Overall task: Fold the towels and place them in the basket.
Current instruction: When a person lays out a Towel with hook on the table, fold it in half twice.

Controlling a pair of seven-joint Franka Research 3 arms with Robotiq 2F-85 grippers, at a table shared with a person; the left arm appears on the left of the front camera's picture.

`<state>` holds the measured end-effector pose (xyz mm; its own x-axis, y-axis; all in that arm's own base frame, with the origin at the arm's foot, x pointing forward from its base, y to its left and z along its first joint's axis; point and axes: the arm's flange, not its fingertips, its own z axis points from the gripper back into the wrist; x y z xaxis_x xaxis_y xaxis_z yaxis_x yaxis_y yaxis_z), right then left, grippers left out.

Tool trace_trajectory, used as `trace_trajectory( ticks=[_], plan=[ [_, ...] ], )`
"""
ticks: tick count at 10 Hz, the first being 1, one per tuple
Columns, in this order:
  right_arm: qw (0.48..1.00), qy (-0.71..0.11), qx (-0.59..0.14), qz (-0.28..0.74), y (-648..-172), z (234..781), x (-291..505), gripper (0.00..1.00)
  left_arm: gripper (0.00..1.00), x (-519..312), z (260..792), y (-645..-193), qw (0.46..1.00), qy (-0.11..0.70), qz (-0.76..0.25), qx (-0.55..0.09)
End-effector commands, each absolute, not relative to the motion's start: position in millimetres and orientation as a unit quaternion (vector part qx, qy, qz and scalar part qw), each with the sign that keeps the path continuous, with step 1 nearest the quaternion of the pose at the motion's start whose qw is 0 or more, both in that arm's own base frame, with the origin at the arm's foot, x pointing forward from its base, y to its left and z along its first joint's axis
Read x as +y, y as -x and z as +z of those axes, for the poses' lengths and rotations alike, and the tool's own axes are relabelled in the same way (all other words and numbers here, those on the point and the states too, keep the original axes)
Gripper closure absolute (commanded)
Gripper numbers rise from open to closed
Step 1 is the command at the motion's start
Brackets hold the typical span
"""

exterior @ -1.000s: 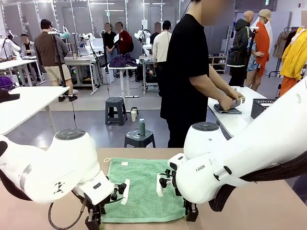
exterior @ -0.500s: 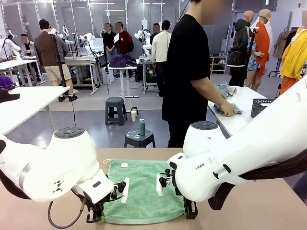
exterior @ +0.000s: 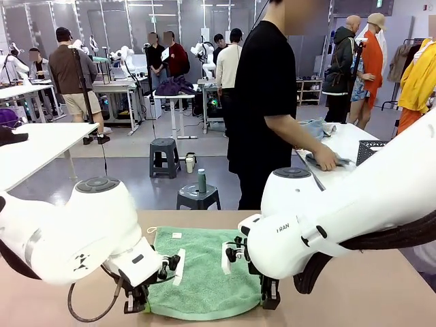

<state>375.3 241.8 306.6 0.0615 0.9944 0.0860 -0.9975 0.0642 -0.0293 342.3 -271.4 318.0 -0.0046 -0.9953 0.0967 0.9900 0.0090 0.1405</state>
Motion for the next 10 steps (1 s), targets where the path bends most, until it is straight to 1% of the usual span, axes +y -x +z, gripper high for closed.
trace_trajectory(
  ticks=[1, 2, 3, 4, 10],
  plan=[
    [0.723, -0.025, -0.058, 0.688, -370, 333, 241, 1.0, 1.0, -273, 350, -339, 0.715, -0.035, -0.691, -0.102],
    [0.72, -0.021, -0.067, 0.69, -368, 344, 242, 1.0, 1.0, -273, 365, -339, 0.722, -0.049, -0.68, -0.115],
    [0.729, -0.017, -0.051, 0.682, -375, 318, 242, 1.0, 1.0, -271, 377, -339, 0.729, -0.062, -0.669, -0.129],
    [0.729, -0.017, -0.051, 0.682, -375, 318, 242, 1.0, 1.0, -272, 349, -343, 0.709, -0.027, -0.695, -0.115],
    [0.729, -0.017, -0.051, 0.682, -375, 318, 242, 1.0, 1.0, -272, 349, -343, 0.709, -0.027, -0.695, -0.115]
  ],
)
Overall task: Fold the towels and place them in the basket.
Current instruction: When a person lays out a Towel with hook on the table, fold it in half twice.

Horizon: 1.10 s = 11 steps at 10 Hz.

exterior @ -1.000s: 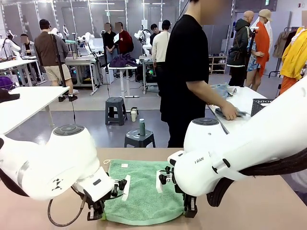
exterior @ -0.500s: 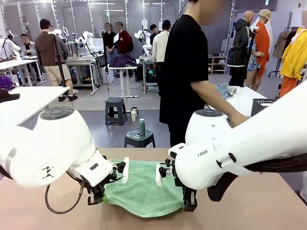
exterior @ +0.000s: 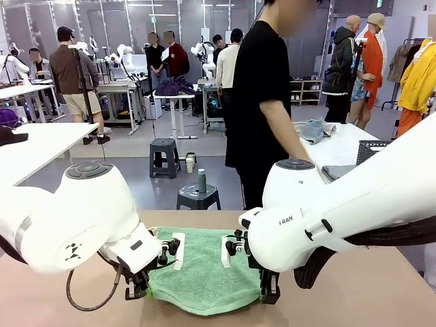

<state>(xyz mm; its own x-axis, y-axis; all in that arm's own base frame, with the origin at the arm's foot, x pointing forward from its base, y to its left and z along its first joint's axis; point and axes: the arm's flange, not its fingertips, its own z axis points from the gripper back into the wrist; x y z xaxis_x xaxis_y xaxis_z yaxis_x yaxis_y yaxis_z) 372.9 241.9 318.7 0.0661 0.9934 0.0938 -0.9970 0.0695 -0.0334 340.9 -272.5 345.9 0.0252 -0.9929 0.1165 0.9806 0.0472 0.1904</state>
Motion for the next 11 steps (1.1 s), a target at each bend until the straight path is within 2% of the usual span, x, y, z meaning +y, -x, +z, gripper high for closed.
trace_trajectory(
  ticks=[1, 2, 3, 6, 9, 11],
  plan=[
    [0.73, -0.02, -0.046, 0.682, -373, 319, 242, 0.89, 0.96, -272, 345, -341, 0.715, -0.028, -0.69, -0.108],
    [0.738, -0.024, -0.036, 0.673, -375, 339, 239, 0.89, 0.96, -269, 367, -346, 0.71, -0.04, -0.698, -0.087],
    [0.736, -0.043, -0.026, 0.675, -373, 352, 238, 0.89, 0.96, -267, 383, -346, 0.713, -0.015, -0.698, -0.067],
    [0.744, -0.03, -0.052, 0.665, -371, 388, 242, 0.89, 0.96, -269, 421, -337, 0.714, 0.006, -0.692, -0.104],
    [0.76, -0.034, -0.067, 0.645, -401, 401, 247, 0.89, 0.96, -269, 431, -365, 0.724, -0.017, -0.677, -0.134],
    [0.765, -0.03, -0.054, 0.641, -436, 393, 255, 0.89, 0.96, -267, 417, -396, 0.739, -0.01, -0.662, -0.127]
  ],
)
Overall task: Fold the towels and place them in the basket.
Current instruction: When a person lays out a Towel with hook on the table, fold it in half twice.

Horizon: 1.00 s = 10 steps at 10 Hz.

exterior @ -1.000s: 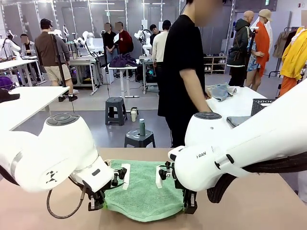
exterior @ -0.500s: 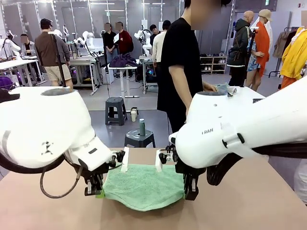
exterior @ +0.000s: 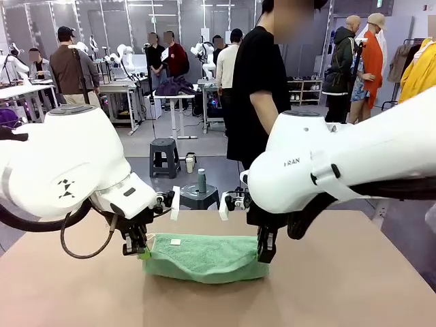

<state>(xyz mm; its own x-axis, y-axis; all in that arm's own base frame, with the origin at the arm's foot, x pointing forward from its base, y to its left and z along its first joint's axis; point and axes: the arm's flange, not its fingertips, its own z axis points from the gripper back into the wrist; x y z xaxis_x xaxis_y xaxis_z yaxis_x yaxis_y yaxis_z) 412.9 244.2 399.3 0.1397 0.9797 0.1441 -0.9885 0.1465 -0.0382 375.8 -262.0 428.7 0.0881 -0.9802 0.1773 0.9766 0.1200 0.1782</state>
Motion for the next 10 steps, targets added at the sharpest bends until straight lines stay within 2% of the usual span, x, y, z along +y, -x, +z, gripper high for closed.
trace_trajectory(
  ticks=[1, 4, 6, 10],
  plan=[
    [0.768, -0.034, -0.052, 0.637, -454, 390, 257, 0.89, 0.96, -264, 410, -412, 0.743, -0.023, -0.657, -0.128],
    [0.77, -0.017, -0.034, 0.637, -504, 376, 264, 0.89, 0.96, -261, 384, -459, 0.737, -0.043, -0.662, -0.129],
    [0.784, -0.017, -0.022, 0.62, -530, 367, 259, 0.89, 0.96, -257, 370, -485, 0.756, -0.032, -0.642, -0.125],
    [0.807, -0.022, -0.014, 0.59, -554, 347, 243, 0.89, 0.96, -258, 354, -518, 0.753, -0.057, -0.642, -0.134]
  ],
)
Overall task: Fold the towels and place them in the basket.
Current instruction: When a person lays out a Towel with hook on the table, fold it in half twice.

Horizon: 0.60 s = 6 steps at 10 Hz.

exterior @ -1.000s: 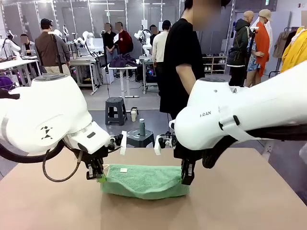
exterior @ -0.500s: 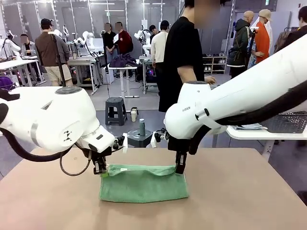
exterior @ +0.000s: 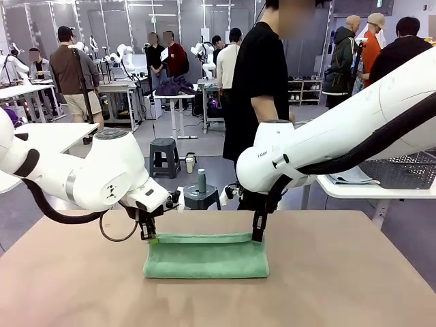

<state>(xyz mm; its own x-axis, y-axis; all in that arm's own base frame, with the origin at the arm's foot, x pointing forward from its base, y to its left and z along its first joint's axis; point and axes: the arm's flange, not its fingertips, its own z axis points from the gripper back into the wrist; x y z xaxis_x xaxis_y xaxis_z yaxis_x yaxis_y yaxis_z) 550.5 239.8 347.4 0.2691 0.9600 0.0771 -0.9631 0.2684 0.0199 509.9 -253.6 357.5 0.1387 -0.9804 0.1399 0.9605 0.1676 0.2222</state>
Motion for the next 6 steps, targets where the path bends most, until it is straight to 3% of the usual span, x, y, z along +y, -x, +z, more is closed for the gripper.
trace_trajectory(
  ticks=[1, 4, 5, 6],
  plan=[
    [0.811, -0.024, -0.015, 0.584, -556, 344, 240, 0.89, 0.96, -259, 352, -524, 0.751, -0.054, -0.644, -0.138],
    [0.809, -0.018, -0.034, 0.586, -562, 335, 239, 0.89, 0.96, -261, 347, -534, 0.756, -0.062, -0.637, -0.135],
    [0.806, -0.016, -0.043, 0.59, -562, 334, 239, 0.89, 0.92, -259, 346, -536, 0.76, -0.068, -0.632, -0.136],
    [0.801, -0.012, -0.059, 0.595, -561, 336, 240, 0.7, 0.62, -258, 346, -536, 0.761, -0.075, -0.629, -0.138]
  ],
)
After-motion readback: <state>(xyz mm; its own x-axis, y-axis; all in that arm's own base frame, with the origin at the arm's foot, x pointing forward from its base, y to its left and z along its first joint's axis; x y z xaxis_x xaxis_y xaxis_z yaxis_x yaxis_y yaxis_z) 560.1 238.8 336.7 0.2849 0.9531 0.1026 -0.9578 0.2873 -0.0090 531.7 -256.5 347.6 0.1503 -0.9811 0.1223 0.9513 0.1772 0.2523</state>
